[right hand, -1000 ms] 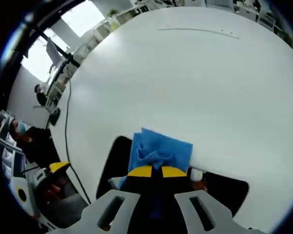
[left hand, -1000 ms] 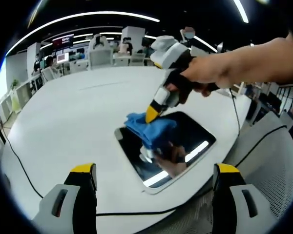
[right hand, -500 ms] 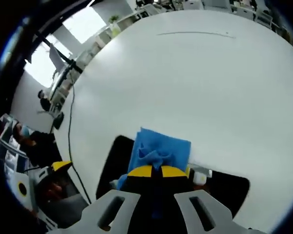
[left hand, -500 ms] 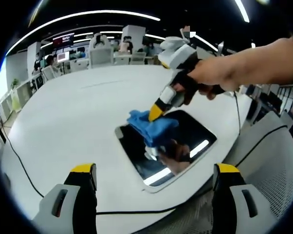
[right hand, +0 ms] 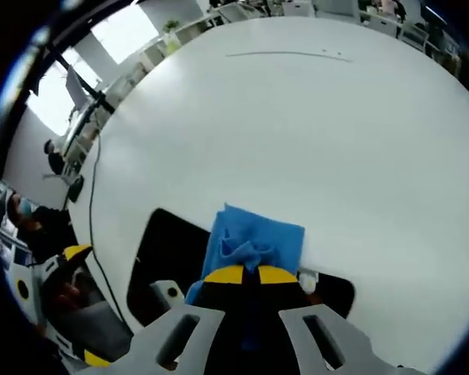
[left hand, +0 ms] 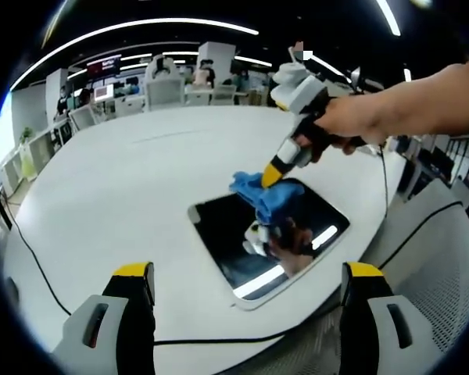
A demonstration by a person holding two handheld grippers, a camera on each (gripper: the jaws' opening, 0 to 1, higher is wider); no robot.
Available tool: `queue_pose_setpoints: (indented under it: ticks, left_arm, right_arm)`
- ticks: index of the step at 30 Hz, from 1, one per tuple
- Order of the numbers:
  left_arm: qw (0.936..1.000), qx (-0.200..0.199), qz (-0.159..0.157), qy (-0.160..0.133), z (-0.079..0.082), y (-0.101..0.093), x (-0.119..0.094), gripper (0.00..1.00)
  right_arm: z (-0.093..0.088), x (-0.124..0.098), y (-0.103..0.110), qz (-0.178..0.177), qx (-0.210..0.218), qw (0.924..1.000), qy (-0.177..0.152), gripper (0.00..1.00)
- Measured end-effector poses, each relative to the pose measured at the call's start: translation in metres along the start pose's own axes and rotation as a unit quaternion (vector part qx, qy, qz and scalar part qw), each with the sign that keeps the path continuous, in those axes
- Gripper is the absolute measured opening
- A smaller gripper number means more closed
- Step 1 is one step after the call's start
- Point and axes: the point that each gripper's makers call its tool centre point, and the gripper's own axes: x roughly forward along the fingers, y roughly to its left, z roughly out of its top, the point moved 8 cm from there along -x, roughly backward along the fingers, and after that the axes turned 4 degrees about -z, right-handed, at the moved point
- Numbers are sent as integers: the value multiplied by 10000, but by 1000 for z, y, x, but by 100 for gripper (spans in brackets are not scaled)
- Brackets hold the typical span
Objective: Wipe the mirror surface with the cleaning cloth until all visible marks leave the cleaned area.
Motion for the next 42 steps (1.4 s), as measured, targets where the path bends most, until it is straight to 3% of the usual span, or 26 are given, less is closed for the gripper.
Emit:
queue_pose_setpoints:
  ticks: [4,11,17,29,35,42]
  left_arm:
    - [10000,16,3,27,0,0,0,100]
    - [10000,-48,61,-2,0,0,-1,100]
    - [10000,-19,16,33,0,-1,-1,100]
    - [9999,-99,-25,-24,1,-1,-2,100]
    - [10000,-79,-34,12,1,-2,-1,100]
    - [10000,-19,-81,51,0,-2,0,100]
  right_arm:
    - [-5,-2,1,-21,119,9997,-198,0]
    - [-36,-13,17,-41,-216,9994,-250,0]
    - [-61,-21,24,165,-34,9995,-260,0]
    - [-119,-40,45,591,-183,9979,-196,0]
    - [-127,-41,43,789,50,9967,-183,0]
    - [-125,-41,44,806,-69,9967,-100,0]
